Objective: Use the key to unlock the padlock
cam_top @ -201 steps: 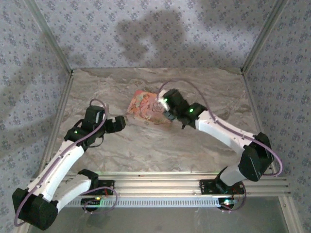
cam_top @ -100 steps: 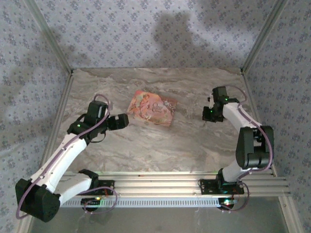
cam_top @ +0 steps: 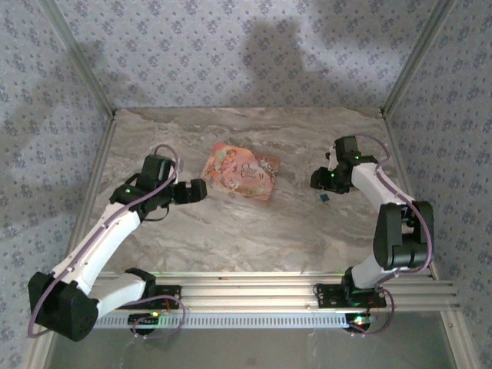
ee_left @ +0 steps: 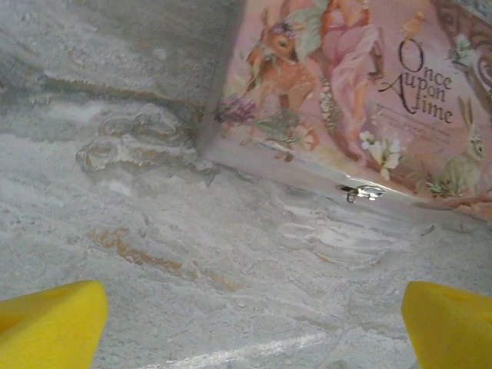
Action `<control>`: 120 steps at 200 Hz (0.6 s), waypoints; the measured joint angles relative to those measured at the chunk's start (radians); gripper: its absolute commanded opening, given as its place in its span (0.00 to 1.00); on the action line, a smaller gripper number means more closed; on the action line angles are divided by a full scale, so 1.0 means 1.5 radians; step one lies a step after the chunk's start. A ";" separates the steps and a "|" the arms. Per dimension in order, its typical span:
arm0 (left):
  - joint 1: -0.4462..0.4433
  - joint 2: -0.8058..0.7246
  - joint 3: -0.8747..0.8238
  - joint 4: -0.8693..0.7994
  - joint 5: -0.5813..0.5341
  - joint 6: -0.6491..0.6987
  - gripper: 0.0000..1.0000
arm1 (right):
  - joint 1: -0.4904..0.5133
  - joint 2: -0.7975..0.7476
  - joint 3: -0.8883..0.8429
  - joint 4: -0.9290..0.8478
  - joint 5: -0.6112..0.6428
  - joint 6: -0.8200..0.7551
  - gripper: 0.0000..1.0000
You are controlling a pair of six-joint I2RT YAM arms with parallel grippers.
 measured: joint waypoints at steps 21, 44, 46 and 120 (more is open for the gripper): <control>0.002 0.035 0.042 -0.012 -0.007 0.025 0.98 | 0.000 -0.059 -0.002 0.004 0.008 -0.008 0.62; 0.031 0.076 0.083 -0.026 -0.022 0.055 0.98 | -0.003 -0.146 -0.030 0.039 0.035 -0.017 0.75; 0.033 0.078 0.085 -0.027 -0.020 0.056 0.98 | -0.004 -0.156 -0.035 0.042 0.037 -0.019 0.79; 0.130 0.094 0.029 0.109 -0.114 0.118 0.98 | -0.010 -0.388 -0.232 0.196 0.181 -0.066 1.00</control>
